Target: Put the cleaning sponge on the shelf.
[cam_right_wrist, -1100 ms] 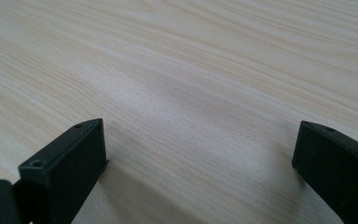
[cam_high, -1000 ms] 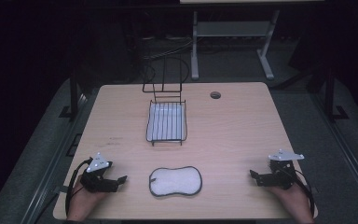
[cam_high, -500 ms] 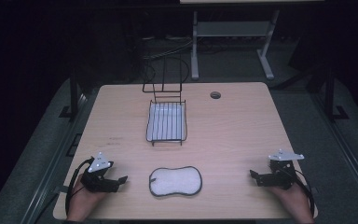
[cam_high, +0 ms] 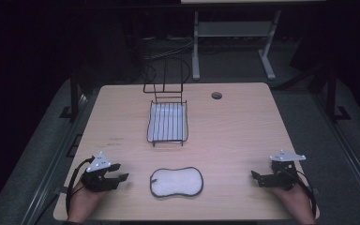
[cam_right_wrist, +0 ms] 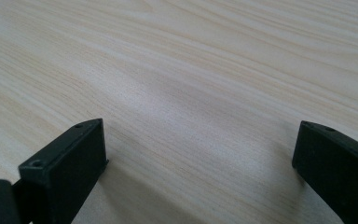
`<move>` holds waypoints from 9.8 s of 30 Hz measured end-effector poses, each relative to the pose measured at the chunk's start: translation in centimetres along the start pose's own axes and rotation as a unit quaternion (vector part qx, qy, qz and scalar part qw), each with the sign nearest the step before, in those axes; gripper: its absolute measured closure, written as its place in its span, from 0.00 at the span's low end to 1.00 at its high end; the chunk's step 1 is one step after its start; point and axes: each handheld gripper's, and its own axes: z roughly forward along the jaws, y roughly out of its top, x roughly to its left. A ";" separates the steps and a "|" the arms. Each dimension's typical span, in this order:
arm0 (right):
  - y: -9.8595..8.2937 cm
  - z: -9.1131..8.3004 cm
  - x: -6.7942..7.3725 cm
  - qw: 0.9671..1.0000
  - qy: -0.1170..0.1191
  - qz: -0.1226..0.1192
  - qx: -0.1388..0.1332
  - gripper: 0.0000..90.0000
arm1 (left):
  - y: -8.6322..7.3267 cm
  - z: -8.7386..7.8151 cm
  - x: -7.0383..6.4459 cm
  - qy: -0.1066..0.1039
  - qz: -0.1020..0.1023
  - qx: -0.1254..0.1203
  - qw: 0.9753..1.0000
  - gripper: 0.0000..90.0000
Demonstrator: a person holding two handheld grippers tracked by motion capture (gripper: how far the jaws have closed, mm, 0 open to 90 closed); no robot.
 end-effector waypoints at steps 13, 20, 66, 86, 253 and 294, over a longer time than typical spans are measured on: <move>0.0 0.0 0.0 1.000 0.000 0.000 0.000 0.03 | 2.4 0.0 -1.8 -0.059 0.018 -0.004 0.998 1.00; 0.0 0.0 0.0 1.000 0.000 0.000 0.000 0.03 | 4.2 1.0 -3.6 -0.086 0.034 -0.011 0.996 1.00; 0.0 0.0 0.0 1.000 -0.001 0.001 0.000 0.03 | 7.5 8.1 -8.6 -0.159 0.075 0.038 0.984 1.00; 0.0 0.0 0.0 1.000 -0.002 0.000 0.000 0.03 | 6.5 5.9 -5.8 -0.104 0.044 0.024 0.993 1.00; 0.2 0.2 0.0 1.000 -0.007 0.005 -0.001 0.03 | 8.6 1.2 -1.7 -0.159 -0.003 -0.047 0.986 0.95; 0.2 0.2 0.0 1.000 -0.008 0.006 -0.001 0.03 | 14.9 1.1 2.2 -0.103 0.003 -0.087 0.991 0.95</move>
